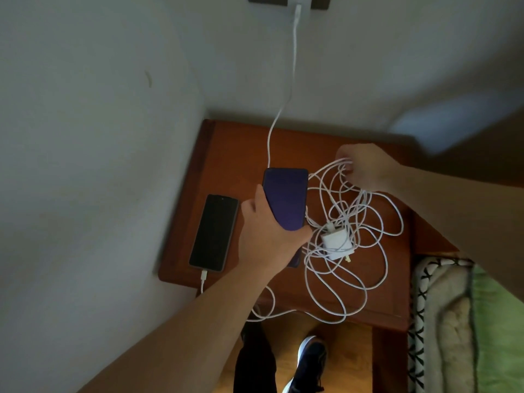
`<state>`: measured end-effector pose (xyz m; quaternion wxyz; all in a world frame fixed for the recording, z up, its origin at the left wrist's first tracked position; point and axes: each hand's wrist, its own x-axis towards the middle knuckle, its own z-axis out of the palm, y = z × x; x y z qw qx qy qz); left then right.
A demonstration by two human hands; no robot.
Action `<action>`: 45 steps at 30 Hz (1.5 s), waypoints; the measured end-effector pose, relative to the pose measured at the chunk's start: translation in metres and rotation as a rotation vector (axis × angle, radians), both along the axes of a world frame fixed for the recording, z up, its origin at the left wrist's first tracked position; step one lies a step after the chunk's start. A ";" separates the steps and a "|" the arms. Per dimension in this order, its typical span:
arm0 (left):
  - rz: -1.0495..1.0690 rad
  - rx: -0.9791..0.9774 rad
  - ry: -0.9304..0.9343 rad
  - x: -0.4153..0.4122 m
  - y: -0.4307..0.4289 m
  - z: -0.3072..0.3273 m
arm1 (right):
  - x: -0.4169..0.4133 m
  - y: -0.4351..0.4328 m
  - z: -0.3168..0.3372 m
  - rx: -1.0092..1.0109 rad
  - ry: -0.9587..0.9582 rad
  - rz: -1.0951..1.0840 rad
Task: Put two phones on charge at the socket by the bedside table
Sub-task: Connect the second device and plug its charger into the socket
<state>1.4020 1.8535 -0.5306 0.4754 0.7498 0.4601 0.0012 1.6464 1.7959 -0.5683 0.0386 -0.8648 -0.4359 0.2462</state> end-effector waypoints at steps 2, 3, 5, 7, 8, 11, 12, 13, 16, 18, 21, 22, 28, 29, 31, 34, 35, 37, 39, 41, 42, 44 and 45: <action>-0.004 -0.005 -0.013 0.004 0.000 0.001 | 0.001 -0.002 0.001 0.017 -0.071 0.001; -0.007 -0.007 -0.019 0.007 0.000 0.001 | 0.002 -0.002 0.005 0.010 -0.074 0.002; -0.018 -0.010 -0.019 0.010 -0.001 0.001 | 0.001 -0.004 0.013 -0.019 -0.079 0.053; -0.024 -0.006 -0.017 0.013 -0.003 0.001 | 0.003 -0.006 0.022 -0.063 -0.125 0.148; -0.025 -0.002 -0.020 0.015 -0.005 0.001 | 0.004 -0.008 0.026 -0.090 -0.171 0.196; -0.028 0.008 -0.022 0.020 -0.009 0.001 | 0.008 -0.012 0.036 -0.203 -0.294 0.269; -0.028 0.006 -0.025 0.021 -0.010 0.001 | 0.009 -0.013 0.040 -0.256 -0.305 0.284; -0.026 0.005 -0.032 0.022 -0.012 0.001 | 0.010 -0.015 0.044 -0.293 -0.302 0.299; -0.017 0.009 -0.053 0.026 -0.016 0.000 | 0.009 -0.025 0.052 -0.298 -0.321 0.338; -0.012 0.016 -0.050 0.028 -0.019 0.000 | 0.004 -0.032 0.054 -0.337 -0.332 0.378; 0.000 0.033 -0.056 0.028 -0.024 0.000 | -0.001 -0.045 0.047 -0.429 -0.258 0.391; 0.001 0.035 -0.058 0.028 -0.025 0.000 | 0.000 -0.048 0.044 -0.400 -0.209 0.342; -0.003 0.043 -0.051 0.026 -0.033 -0.002 | -0.001 -0.066 0.036 0.213 -0.053 -0.071; 0.000 0.038 -0.055 0.025 -0.034 -0.002 | -0.005 -0.067 0.038 0.264 -0.024 -0.103; 0.007 0.037 -0.063 0.025 -0.036 -0.001 | -0.013 -0.070 0.043 0.266 0.006 -0.078; 0.018 0.037 -0.058 0.025 -0.037 0.002 | -0.021 -0.076 0.052 0.247 0.062 -0.026; 0.027 0.030 -0.055 0.024 -0.036 0.004 | -0.023 -0.078 0.055 0.246 0.075 -0.009; 0.049 0.019 -0.057 0.024 -0.036 0.006 | -0.025 -0.082 0.059 0.252 0.124 -0.008; 0.069 0.020 -0.076 0.022 -0.035 0.008 | -0.028 -0.087 0.063 0.274 0.234 -0.095; 0.096 0.011 -0.086 0.021 -0.035 0.008 | -0.031 -0.093 0.064 0.278 0.348 -0.191; 0.108 0.005 -0.083 0.020 -0.036 0.008 | -0.034 -0.095 0.064 0.254 0.393 -0.223; 0.126 0.006 -0.076 0.018 -0.037 0.007 | -0.040 -0.095 0.059 0.180 0.468 -0.283; 0.132 0.007 -0.070 0.017 -0.038 0.006 | -0.041 -0.092 0.055 0.146 0.513 -0.337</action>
